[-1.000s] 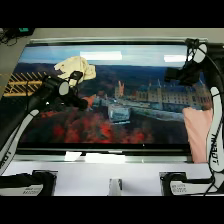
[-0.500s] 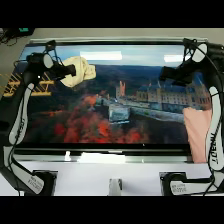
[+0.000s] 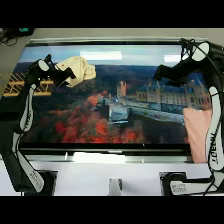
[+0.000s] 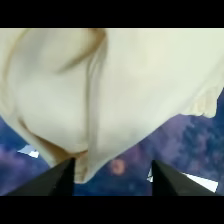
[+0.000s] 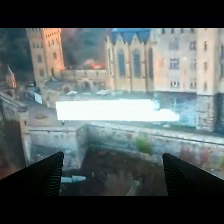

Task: Fold the shirts.

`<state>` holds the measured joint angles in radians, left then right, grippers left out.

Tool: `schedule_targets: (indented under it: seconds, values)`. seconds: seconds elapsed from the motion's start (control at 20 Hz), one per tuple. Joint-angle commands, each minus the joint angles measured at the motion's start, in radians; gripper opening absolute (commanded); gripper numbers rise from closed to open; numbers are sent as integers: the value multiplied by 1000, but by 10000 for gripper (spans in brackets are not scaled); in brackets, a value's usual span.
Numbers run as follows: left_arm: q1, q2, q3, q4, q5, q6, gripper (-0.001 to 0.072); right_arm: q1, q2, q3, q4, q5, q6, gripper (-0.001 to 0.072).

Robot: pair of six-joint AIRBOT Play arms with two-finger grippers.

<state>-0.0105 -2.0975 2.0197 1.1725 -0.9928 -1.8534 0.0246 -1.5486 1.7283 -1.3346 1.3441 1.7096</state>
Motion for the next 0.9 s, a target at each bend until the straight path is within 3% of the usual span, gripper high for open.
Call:
schedule_targets:
  seconds: [0.0, 0.05, 0.15, 0.3, 0.5, 0.6, 0.65, 0.85]
  values:
    - [-16, -28, 3, -21, 103, 25, 300, 1, 0, 0, 10, 39, -9, 660]
    - [-14, -29, 3, -21, 101, 24, 293, 1, 0, 0, 11, 63, -9, 660]
    - [-1, -26, 4, -23, 58, 25, 33, 1, 3, 0, 17, 119, -10, 661]
    - [10, 26, 5, -29, -34, 100, 31, 1, 7, 0, 18, 176, -39, 662]
    - [-32, 271, 5, -30, 33, 275, 31, 1, 10, 1, 29, 100, -78, 655]
    - [-77, 447, 5, -29, 39, 386, 31, 1, 29, 14, 27, 85, -120, 536]
    - [-103, 535, 5, -28, 39, 429, 31, 1, 53, 27, 26, 87, -133, 536]
    - [-235, 843, -14, -10, 40, 469, 31, 0, 249, 105, -31, 55, -146, 537]
